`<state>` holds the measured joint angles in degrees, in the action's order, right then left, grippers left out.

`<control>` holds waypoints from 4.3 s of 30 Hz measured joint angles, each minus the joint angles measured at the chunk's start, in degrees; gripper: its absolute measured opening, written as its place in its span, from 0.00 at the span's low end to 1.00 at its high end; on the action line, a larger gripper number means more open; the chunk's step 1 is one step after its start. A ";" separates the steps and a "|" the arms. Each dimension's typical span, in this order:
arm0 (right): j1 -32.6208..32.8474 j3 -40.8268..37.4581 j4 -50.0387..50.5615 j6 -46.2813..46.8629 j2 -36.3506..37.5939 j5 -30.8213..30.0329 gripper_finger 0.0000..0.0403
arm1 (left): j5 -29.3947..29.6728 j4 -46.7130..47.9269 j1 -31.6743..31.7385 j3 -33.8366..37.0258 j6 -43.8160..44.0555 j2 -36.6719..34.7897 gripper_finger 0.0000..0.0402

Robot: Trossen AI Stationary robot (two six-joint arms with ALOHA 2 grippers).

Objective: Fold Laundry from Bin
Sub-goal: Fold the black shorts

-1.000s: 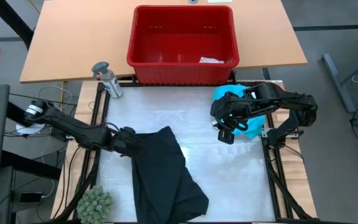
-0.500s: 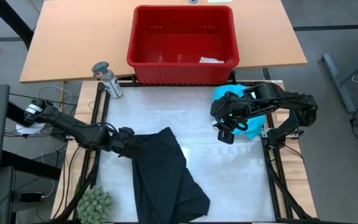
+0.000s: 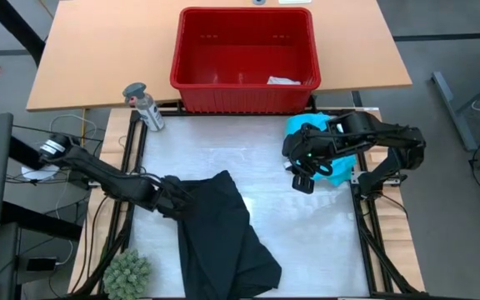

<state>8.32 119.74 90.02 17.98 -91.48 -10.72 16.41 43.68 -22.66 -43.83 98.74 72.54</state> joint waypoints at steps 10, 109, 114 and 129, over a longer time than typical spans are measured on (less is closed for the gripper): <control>1.25 0.00 -0.01 0.14 0.00 0.09 0.41 | 2.45 -0.89 -0.11 0.00 2.36 2.64 0.50; 5.19 0.00 -0.04 4.68 0.00 -0.17 0.41 | 5.40 22.55 -3.36 -18.12 -29.87 -5.92 0.04; 5.59 0.00 -0.04 4.70 0.00 -0.24 0.41 | 1.75 21.34 -3.47 -10.37 -25.82 -3.38 0.01; 5.59 -0.01 -0.04 7.05 0.00 -0.07 0.41 | -8.61 0.22 -3.92 10.65 -18.94 -0.67 0.00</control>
<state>13.91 119.74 89.97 25.02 -91.48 -10.79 7.80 43.90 -26.58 -33.19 79.80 71.87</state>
